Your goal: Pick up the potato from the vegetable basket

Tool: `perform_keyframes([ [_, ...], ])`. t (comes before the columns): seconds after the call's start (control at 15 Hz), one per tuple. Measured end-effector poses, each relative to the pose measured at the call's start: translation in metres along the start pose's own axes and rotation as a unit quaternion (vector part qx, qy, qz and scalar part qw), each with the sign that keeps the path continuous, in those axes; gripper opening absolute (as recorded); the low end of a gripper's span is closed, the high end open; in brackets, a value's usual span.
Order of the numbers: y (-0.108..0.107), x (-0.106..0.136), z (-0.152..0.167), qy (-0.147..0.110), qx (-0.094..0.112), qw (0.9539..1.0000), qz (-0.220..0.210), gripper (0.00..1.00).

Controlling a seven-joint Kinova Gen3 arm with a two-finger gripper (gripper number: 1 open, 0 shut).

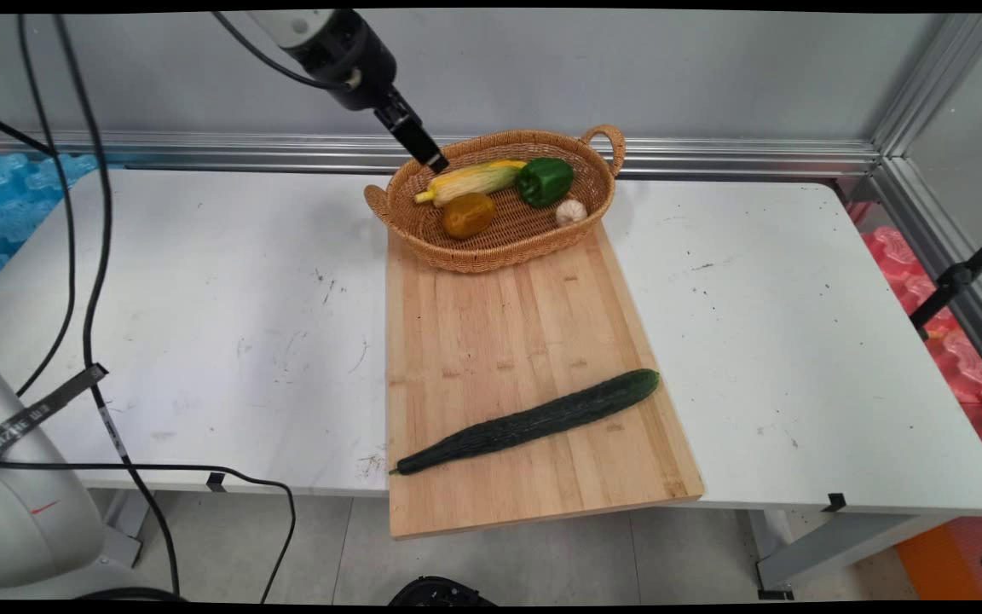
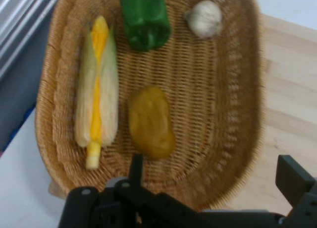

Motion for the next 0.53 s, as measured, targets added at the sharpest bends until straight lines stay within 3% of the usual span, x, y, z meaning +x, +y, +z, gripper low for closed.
perform_keyframes([
  [0.53,-0.021,0.007,0.082,-0.01,0.011,0.9997,-0.022,1.0],
])
